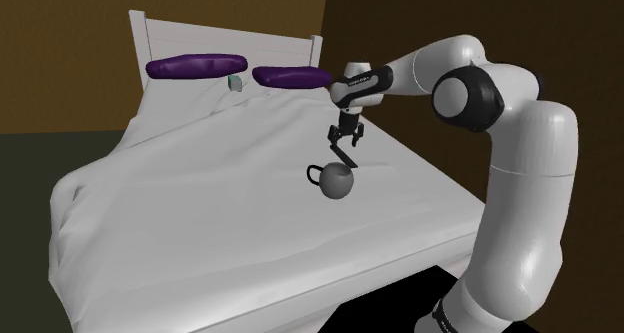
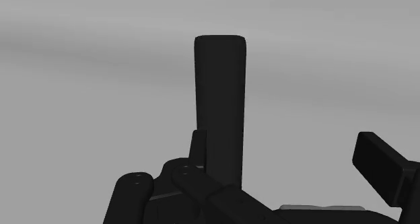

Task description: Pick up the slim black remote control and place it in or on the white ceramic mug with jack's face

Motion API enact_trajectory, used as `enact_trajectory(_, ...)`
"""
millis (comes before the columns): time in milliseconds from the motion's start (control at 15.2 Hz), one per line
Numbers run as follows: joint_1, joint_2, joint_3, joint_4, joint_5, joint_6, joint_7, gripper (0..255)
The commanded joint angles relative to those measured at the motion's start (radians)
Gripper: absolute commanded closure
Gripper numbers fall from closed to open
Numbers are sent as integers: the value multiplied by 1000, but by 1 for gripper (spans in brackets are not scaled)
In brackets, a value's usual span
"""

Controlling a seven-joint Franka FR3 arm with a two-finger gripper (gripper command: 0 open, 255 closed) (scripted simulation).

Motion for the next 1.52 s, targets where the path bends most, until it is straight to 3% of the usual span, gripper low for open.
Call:
enact_trajectory(0, -24, 73, -3, 86, 22, -11, -10, 0)
enact_trajectory(264, -76, 221, -1, 273, 60, -43, -21, 0)
enact_trajectory(792, -83, 263, 5, 235, 70, 35, -27, 0)
enact_trajectory(1254, -83, 263, 5, 235, 70, 35, -27, 0)
enact_trajectory(1320, -83, 263, 5, 235, 70, 35, -27, 255)
enact_trajectory(1452, -83, 263, 5, 235, 70, 35, -27, 255)
